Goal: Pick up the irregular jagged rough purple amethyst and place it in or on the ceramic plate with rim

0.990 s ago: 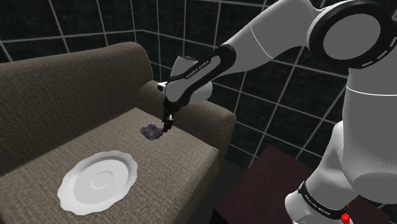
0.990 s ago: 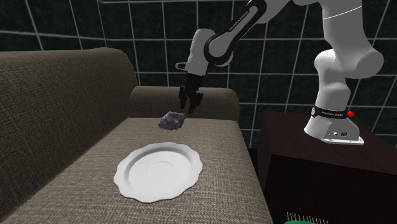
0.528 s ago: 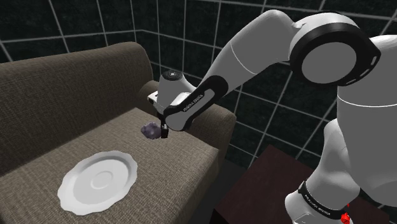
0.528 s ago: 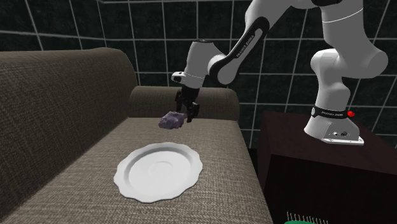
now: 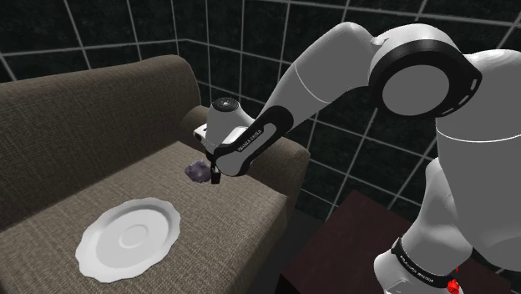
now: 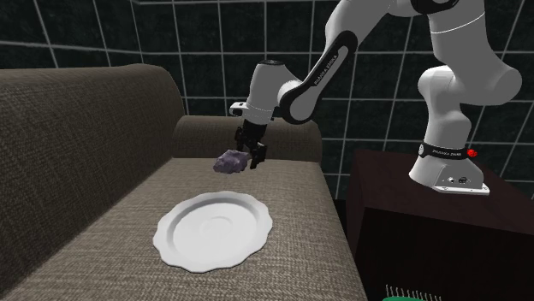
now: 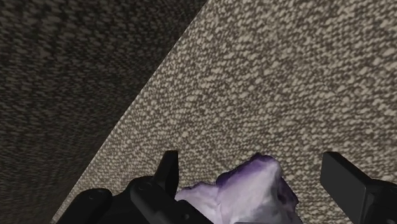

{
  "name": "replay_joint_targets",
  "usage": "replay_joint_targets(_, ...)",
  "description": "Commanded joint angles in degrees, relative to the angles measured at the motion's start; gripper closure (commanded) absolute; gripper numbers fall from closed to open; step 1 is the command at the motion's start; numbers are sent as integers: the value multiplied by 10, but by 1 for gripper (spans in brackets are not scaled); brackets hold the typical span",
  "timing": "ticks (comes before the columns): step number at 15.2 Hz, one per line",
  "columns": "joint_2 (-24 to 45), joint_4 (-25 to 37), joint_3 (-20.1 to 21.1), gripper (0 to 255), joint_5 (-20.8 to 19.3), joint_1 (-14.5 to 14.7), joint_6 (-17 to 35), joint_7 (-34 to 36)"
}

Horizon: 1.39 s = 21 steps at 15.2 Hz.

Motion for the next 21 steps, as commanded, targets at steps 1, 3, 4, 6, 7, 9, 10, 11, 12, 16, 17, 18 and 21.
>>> replay_joint_targets(1, 0, 0, 0, 0, 0, 0, 0, 0)
replay_joint_targets(3, 0, 0, 0, 255, 0, 0, 0, 0)
replay_joint_targets(4, 0, 0, 0, 255, 0, 0, 0, 0)
replay_joint_targets(6, 0, 0, 0, 255, 0, 0, 0, 0)
replay_joint_targets(7, 0, 0, 0, 255, 0, 0, 0, 0)
replay_joint_targets(9, 0, 0, 0, 255, 0, 0, 0, 0)
replay_joint_targets(10, 0, 0, 0, 255, 0, 0, 0, 0)
replay_joint_targets(11, 0, 0, 0, 255, 0, 0, 0, 0)
replay_joint_targets(12, 0, 0, 0, 255, 0, 0, 0, 0)
replay_joint_targets(16, -24, -2, -5, 255, -5, 5, -22, 0)
replay_joint_targets(17, -30, -2, -7, 255, -6, 6, -28, 0)
replay_joint_targets(18, -36, -2, -8, 255, -7, 7, -33, 0)
replay_joint_targets(21, -53, -1, -11, 255, -11, 10, -51, 0)
